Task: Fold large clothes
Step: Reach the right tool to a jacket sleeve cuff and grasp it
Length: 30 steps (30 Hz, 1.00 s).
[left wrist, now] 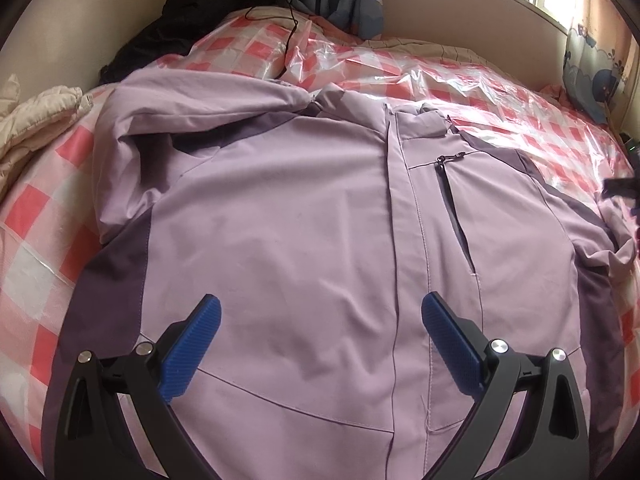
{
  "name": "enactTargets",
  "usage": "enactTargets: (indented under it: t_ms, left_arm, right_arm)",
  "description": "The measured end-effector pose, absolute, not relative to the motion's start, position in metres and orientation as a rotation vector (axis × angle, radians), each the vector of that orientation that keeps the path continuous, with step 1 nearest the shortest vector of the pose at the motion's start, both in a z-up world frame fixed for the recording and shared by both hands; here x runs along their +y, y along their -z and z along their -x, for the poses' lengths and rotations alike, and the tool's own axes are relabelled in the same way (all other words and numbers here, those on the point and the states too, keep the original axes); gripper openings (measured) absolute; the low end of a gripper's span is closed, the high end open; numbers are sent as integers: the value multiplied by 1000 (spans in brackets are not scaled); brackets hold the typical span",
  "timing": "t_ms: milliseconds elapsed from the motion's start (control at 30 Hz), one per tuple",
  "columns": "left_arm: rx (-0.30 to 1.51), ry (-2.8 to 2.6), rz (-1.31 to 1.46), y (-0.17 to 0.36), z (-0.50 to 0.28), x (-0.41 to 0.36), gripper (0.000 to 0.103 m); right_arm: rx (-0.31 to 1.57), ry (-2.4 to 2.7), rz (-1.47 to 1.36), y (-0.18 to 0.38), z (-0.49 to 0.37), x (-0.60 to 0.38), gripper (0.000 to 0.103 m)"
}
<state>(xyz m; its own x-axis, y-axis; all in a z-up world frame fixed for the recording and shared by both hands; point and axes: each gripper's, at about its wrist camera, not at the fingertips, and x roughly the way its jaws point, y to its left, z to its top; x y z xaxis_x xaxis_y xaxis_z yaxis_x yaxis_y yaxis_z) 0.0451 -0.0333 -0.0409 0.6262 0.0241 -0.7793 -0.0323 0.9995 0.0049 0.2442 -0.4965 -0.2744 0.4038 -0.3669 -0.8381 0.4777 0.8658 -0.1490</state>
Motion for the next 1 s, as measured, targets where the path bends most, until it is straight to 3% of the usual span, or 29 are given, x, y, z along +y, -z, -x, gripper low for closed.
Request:
enactTargets:
  t_ms: [133, 300, 533, 667, 800, 1000]
  left_arm:
    - [882, -48, -23, 40, -44, -38, 96]
    - [866, -42, -19, 35, -42, -37, 96]
    - [864, -36, -27, 34, -41, -39, 96]
    - [875, -31, -36, 36, -43, -40, 96]
    - [881, -23, -20, 36, -43, -39, 96]
    - [878, -28, 20, 34, -43, -33, 96]
  right_arm:
    - [868, 352, -42, 224, -187, -420, 97]
    - [861, 342, 91, 207, -196, -381, 97]
    - [1065, 551, 84, 284, -277, -451, 97]
    - [1201, 678, 87, 331, -279, -495, 97]
    - [1153, 713, -120, 321, -217, -550, 97]
    - [946, 667, -577, 287, -35, -611, 97]
